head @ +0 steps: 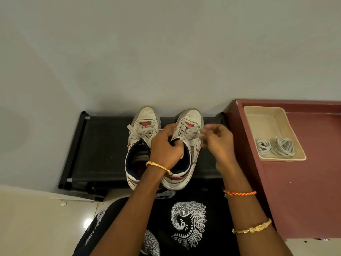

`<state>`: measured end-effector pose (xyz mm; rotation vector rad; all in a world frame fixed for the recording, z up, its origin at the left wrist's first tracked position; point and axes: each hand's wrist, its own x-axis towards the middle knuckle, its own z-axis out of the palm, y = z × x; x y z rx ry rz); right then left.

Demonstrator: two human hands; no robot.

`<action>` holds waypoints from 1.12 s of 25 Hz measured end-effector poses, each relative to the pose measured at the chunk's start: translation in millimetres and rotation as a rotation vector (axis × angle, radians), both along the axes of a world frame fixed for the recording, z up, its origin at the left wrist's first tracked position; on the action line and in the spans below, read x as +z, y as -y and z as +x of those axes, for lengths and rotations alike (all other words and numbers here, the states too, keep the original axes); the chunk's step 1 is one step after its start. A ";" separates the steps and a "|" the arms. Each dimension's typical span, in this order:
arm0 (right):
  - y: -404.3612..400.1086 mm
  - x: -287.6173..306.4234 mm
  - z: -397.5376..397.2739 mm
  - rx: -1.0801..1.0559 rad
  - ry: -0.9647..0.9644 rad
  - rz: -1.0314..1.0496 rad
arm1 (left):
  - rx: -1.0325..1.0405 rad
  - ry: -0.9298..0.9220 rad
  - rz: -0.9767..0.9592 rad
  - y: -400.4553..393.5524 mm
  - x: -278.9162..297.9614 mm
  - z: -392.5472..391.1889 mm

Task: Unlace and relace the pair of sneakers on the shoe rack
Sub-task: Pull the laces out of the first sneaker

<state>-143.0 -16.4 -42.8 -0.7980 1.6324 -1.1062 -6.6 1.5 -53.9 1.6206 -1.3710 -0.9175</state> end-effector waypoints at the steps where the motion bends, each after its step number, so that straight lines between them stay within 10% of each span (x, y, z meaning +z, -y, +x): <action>1: -4.8 -2.6 3.5 0.070 -0.087 0.038 | -0.032 0.076 -0.095 -0.9 1.2 -0.7; 7: -17.0 -3.7 13.3 0.427 -0.177 0.112 | -0.119 0.374 -0.126 12.6 -10.7 -4.3; 13: -17.2 -4.2 13.4 0.500 -0.333 -0.003 | 0.111 -0.286 0.051 20.2 12.3 1.9; 20: -17.5 -2.5 -2.4 0.443 -0.410 -0.052 | 0.551 -0.835 -0.169 21.6 62.0 57.6; 28: -12.0 -3.7 9.7 0.425 -0.209 0.017 | 0.319 0.291 -0.236 -6.7 43.9 30.3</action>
